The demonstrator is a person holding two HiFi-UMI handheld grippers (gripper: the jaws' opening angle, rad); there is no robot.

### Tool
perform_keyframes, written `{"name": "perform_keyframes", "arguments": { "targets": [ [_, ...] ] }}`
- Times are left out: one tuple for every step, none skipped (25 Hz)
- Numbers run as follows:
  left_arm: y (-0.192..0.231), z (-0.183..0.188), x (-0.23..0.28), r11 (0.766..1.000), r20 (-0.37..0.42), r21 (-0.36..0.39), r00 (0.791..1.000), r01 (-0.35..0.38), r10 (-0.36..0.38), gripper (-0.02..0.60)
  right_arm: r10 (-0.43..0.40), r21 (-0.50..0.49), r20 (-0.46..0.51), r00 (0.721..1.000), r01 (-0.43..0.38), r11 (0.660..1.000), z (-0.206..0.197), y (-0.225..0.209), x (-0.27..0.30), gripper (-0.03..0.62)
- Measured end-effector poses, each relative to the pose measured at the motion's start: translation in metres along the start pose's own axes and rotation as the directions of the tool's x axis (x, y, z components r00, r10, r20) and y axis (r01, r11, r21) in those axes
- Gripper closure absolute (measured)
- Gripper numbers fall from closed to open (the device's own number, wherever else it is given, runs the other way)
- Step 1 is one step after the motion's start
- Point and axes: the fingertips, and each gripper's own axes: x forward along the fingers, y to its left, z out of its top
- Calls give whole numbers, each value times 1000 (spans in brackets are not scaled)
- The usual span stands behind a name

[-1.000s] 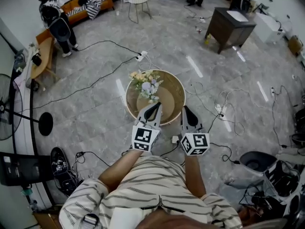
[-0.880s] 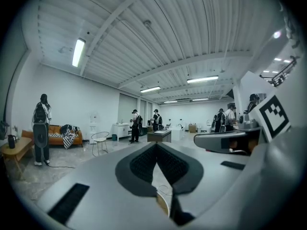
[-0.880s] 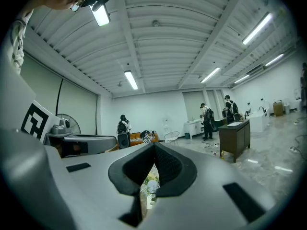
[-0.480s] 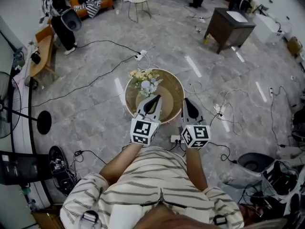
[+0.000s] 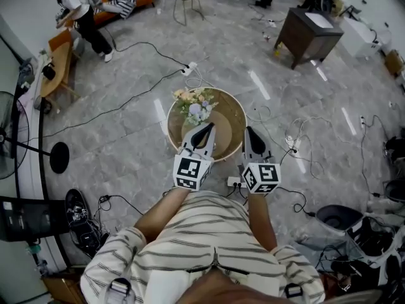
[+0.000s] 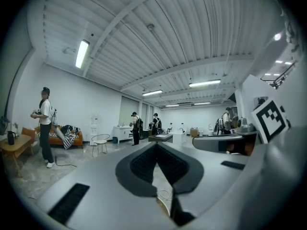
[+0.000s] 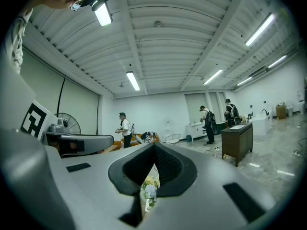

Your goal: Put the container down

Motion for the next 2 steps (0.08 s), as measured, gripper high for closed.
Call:
{"name": "perform_keyframes", "arguments": {
  "targets": [
    [0, 0, 1, 1000, 1, 0, 1000, 0, 0, 584, 2, -2, 3, 1000, -2, 1000, 1, 0, 1, 586],
    [1, 1, 1, 1000, 3, 0, 1000, 1, -1, 584, 4, -3, 5, 1000, -4, 1000, 1, 0, 2, 586]
  ]
}}
